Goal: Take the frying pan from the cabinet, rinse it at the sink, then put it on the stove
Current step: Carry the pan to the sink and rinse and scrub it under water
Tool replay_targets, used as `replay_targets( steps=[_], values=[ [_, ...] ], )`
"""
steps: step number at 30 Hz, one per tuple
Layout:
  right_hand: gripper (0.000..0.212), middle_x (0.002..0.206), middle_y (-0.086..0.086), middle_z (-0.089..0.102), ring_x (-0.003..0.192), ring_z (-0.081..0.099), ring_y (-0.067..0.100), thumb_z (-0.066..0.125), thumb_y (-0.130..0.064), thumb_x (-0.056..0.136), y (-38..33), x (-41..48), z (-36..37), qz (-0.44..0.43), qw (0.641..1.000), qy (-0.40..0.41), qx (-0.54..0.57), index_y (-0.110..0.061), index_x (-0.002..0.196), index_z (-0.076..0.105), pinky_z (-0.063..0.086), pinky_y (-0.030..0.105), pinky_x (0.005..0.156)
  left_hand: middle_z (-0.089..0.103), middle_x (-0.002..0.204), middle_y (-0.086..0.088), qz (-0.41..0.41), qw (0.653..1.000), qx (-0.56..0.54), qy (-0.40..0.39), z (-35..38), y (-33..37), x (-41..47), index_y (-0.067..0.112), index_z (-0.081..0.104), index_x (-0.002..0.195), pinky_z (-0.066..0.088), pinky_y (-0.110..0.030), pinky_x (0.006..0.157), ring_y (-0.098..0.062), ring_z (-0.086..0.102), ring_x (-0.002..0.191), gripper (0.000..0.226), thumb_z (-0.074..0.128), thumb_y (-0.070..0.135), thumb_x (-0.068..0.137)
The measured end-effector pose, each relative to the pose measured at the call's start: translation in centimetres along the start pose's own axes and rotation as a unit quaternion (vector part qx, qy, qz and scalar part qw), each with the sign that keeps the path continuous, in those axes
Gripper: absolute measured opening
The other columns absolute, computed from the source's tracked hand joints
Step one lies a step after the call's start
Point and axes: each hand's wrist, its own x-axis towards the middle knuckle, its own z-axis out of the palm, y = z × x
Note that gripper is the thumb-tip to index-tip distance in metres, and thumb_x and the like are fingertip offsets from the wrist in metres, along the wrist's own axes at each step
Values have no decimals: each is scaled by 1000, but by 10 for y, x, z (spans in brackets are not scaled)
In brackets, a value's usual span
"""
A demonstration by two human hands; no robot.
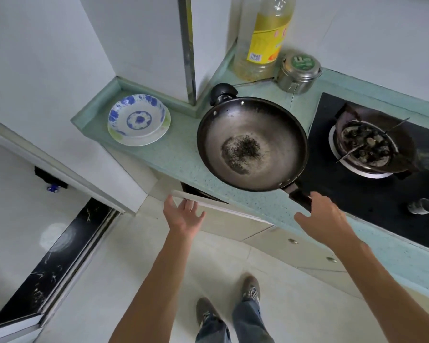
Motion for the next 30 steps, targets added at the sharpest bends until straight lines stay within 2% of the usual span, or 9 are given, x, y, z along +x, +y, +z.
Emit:
replay_targets(
  steps=[3,7,9,12,16,18,20,25,30],
  values=[
    [23,81,5,62,70,62,22,62,-26,88,9,14,1,20,1000,-14,-13,-11,104,55,51,33,59,51,139,-6,-9,1000,11,-6,18,7,14,14,29,150,10,-54,120,-22,38,141,79,47,58,87],
    [15,68,5,75,61,74,20,63,-24,90,20,40,-2,49,990,-96,93,-9,86,64,58,30,57,55,124,-8,-5,1000,-7,8,27,2,32,15,15,158,11,-55,119,-22,49,126,90,48,59,87],
    [18,69,10,77,57,74,19,65,-22,92,22,48,-3,69,975,-158,141,-5,87,64,60,28,59,43,153,-7,-6,1000,-6,18,22,2,35,16,8,159,10,-55,120,-23,37,143,90,46,58,89],
    [22,66,14,76,55,71,23,65,-21,93,25,56,-2,70,962,-198,175,1,90,64,61,32,62,28,162,-7,-14,1000,12,11,21,5,33,14,12,158,10,-56,119,-24,28,148,88,46,57,90],
    [22,66,18,74,50,67,25,67,-16,92,27,55,-2,74,941,-220,245,5,90,65,56,28,53,38,153,-17,19,974,204,95,44,1,16,12,21,155,31,-49,112,-31,40,140,75,49,46,95],
    [24,68,20,74,50,65,25,67,-18,92,29,54,-3,67,936,-228,259,6,91,64,56,28,54,47,143,-16,106,910,358,181,61,-7,2,12,40,146,42,-41,102,-32,47,132,59,50,40,95],
    [28,65,19,73,51,62,26,68,-20,91,32,55,-4,58,930,-240,272,7,91,64,54,32,59,54,137,-12,199,840,472,182,81,-14,-9,9,50,138,44,-35,96,-30,53,125,52,51,36,94],
    [27,53,6,57,40,49,17,70,-25,88,37,52,-3,34,923,-243,296,-5,78,56,43,26,46,59,103,-18,129,871,462,109,116,-29,-20,7,59,99,57,-36,75,-31,61,97,13,62,15,90],
    [22,50,5,53,32,47,13,63,-21,87,36,49,-1,23,942,-203,268,-8,74,51,43,22,44,67,115,-19,134,870,461,109,118,-30,-24,7,61,121,60,-38,82,-31,68,102,35,63,1,87]
  ],
)
